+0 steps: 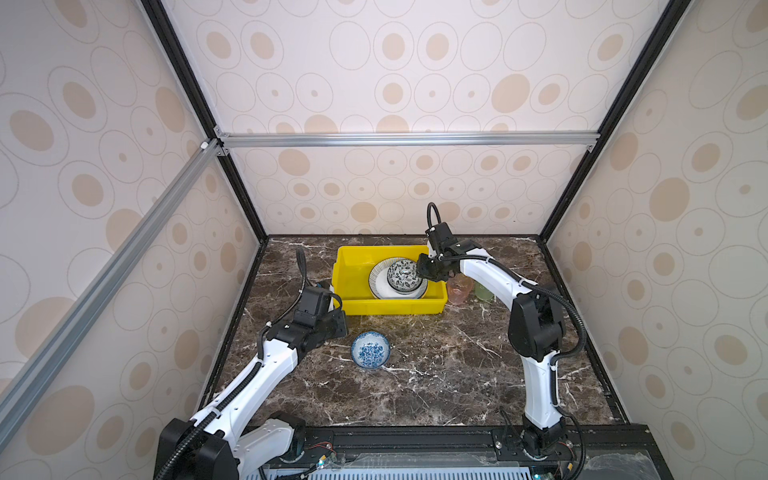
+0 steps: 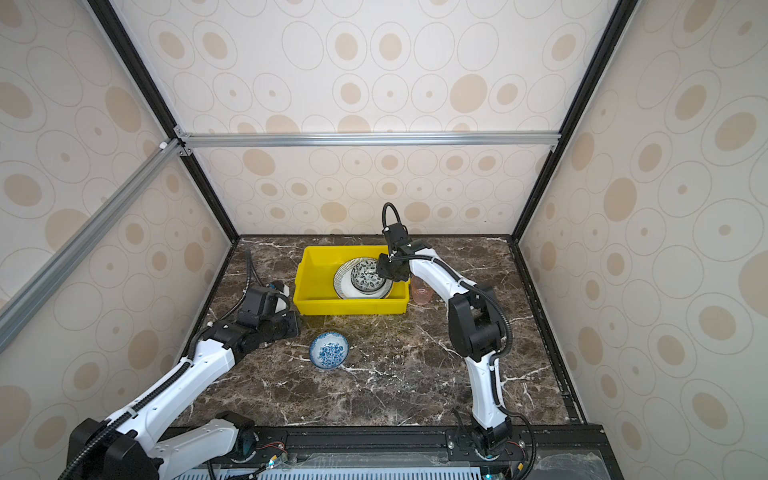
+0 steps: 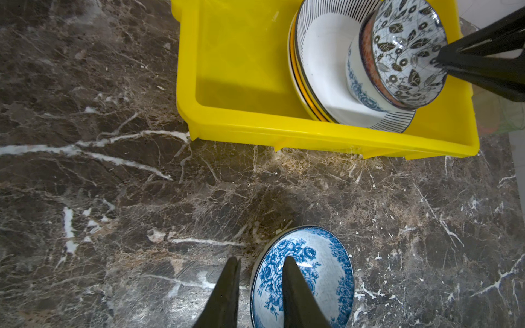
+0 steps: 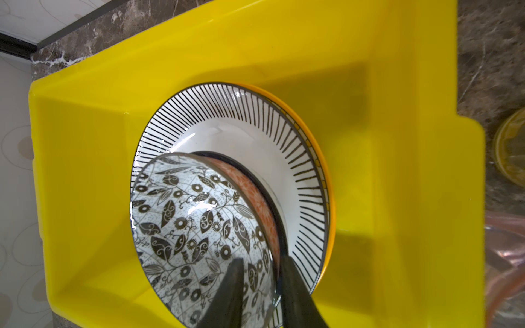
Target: Place the mixed dishes into the plastic bin
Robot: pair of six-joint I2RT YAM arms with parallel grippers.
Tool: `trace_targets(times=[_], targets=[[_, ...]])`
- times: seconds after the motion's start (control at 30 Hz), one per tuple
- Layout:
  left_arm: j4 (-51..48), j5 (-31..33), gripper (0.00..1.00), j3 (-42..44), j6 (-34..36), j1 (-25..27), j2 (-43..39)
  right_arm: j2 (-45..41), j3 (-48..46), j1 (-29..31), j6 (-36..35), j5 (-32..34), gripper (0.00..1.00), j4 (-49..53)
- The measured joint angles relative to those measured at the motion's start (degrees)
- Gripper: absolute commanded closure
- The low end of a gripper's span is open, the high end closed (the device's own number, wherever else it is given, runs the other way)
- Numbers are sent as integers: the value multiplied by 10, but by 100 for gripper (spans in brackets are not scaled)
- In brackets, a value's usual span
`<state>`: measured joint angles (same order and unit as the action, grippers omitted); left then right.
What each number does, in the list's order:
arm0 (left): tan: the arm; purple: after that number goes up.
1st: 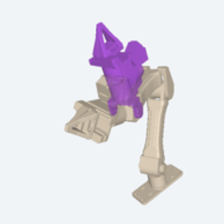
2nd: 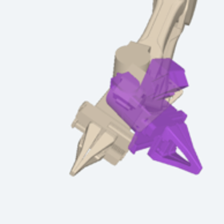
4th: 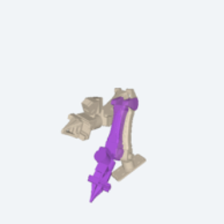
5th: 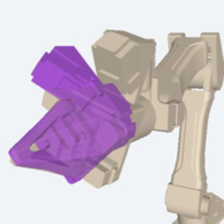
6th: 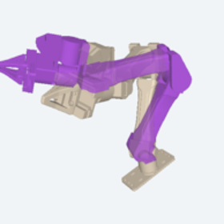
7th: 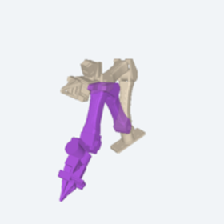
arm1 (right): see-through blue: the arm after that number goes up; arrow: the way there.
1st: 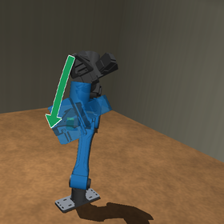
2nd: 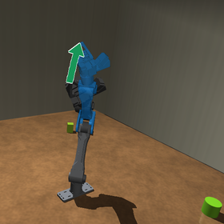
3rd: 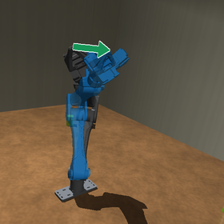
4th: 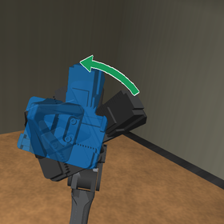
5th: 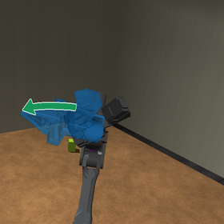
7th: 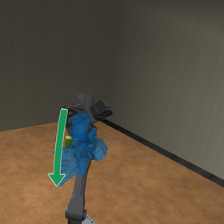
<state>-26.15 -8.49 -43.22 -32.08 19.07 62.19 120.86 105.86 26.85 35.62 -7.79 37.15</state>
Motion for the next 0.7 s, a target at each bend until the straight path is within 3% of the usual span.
trace_targets(times=[0.3, 0.7], targets=[[0, -6, 71, 17, -1, 0, 0, -22, -19, 0, -1, -2, 64, 2], [0, -16, 68, 36, -1, 0, 3, -106, -76, 1, -8, -3, 62, -1]])
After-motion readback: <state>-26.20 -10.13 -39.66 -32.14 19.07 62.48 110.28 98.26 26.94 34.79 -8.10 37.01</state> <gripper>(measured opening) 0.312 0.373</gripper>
